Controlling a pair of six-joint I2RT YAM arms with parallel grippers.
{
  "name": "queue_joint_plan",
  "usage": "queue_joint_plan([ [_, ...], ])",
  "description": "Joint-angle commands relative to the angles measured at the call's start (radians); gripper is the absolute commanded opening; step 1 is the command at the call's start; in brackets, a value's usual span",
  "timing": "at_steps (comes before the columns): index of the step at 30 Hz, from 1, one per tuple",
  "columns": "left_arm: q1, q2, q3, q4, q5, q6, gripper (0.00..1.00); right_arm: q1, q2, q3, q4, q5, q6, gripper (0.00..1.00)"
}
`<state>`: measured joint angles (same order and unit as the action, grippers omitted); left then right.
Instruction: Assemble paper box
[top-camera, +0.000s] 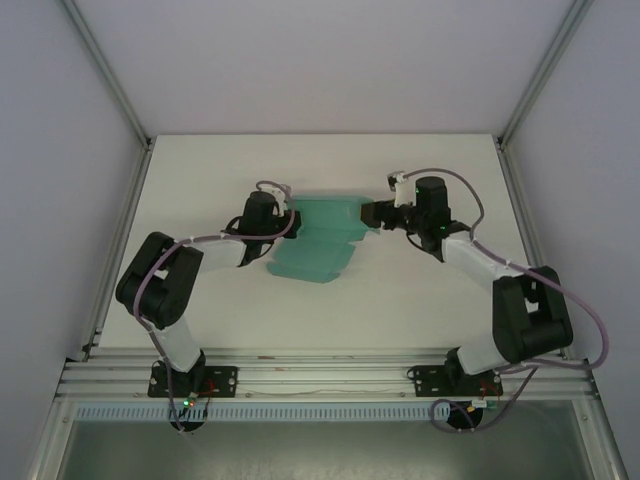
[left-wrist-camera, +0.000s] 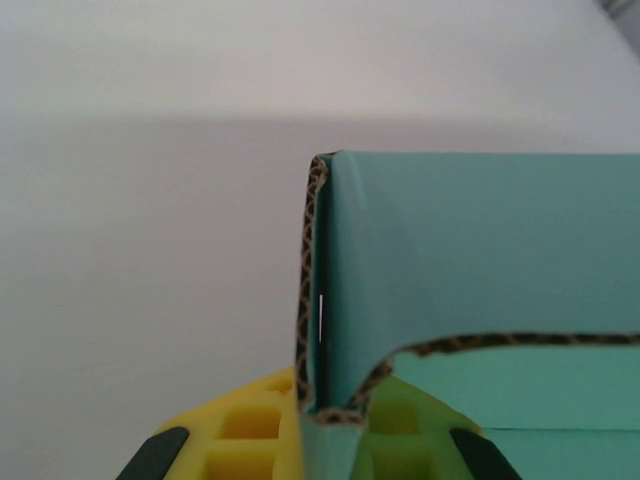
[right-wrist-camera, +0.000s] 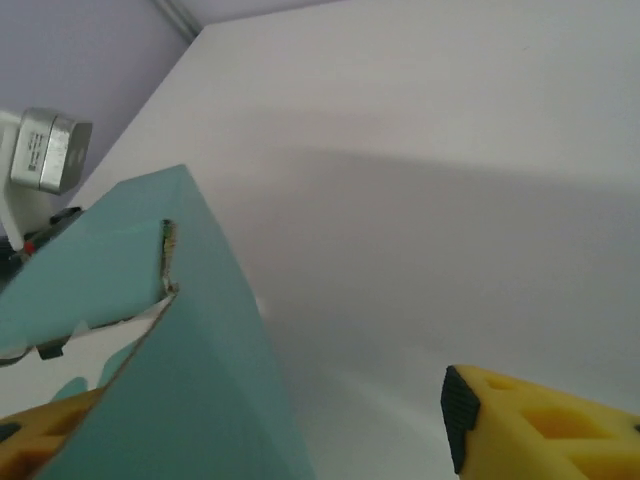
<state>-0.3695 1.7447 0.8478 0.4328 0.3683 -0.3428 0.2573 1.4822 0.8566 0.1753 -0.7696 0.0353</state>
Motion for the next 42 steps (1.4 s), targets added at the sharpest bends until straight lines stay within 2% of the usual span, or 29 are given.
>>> queue_joint_plan([
  [1, 0.028, -0.001, -0.013, 0.105, 0.161, -0.021, 0.0, -0.015, 0.02, 0.045, 0.029, -0.188, 0.032, 0.46],
  [2, 0.029, 0.001, -0.014, 0.111, 0.171, -0.015, 0.0, -0.018, 0.026, 0.044, 0.032, -0.198, 0.038, 0.37],
  [3, 0.028, 0.001, -0.015, 0.114, 0.176, -0.012, 0.0, -0.022, 0.029, 0.04, 0.045, -0.223, 0.041, 0.33],
  [7, 0.028, 0.003, -0.008, 0.12, 0.214, 0.005, 0.0, -0.035, 0.048, 0.007, 0.179, -0.339, 0.122, 0.27],
  [9, 0.029, 0.002, -0.001, 0.116, 0.222, 0.007, 0.0, -0.035, 0.053, 0.009, 0.183, -0.347, 0.132, 0.28],
  [10, 0.029, 0.002, 0.002, 0.116, 0.222, 0.003, 0.0, -0.036, 0.053, 0.012, 0.163, -0.341, 0.12, 0.3],
  [12, 0.028, -0.003, -0.002, 0.123, 0.229, 0.003, 0.0, -0.036, 0.035, 0.016, 0.114, -0.298, 0.085, 0.43],
  [14, 0.029, -0.009, -0.002, 0.108, 0.201, 0.0, 0.0, -0.039, -0.007, 0.015, 0.068, -0.242, 0.06, 0.63],
  [17, 0.029, -0.012, 0.003, 0.044, 0.115, 0.008, 0.0, -0.039, -0.098, 0.004, 0.007, -0.102, 0.043, 0.75],
  [19, 0.029, -0.008, -0.004, 0.036, 0.087, 0.006, 0.0, -0.04, -0.155, -0.009, -0.023, 0.026, 0.061, 0.85],
  [21, 0.029, -0.006, -0.008, 0.04, 0.083, 0.002, 0.0, -0.04, -0.194, -0.024, -0.025, 0.089, 0.069, 0.91],
  [25, 0.028, -0.004, -0.003, 0.029, 0.067, -0.009, 0.0, -0.04, -0.217, -0.012, 0.017, 0.146, 0.141, 0.98],
  [29, 0.027, -0.007, -0.002, 0.02, 0.047, -0.01, 0.0, -0.035, -0.171, 0.044, 0.058, 0.095, 0.197, 1.0],
  [32, 0.025, -0.007, 0.004, 0.0, 0.026, -0.017, 0.0, -0.008, -0.137, 0.086, 0.025, 0.089, 0.144, 1.0],
  [36, 0.026, -0.01, -0.002, 0.006, 0.026, -0.022, 0.0, 0.026, -0.101, 0.096, -0.034, 0.191, 0.08, 1.0],
  [42, 0.023, -0.008, 0.017, -0.019, 0.022, -0.025, 0.0, 0.082, -0.022, 0.086, -0.061, 0.275, 0.024, 1.0],
])
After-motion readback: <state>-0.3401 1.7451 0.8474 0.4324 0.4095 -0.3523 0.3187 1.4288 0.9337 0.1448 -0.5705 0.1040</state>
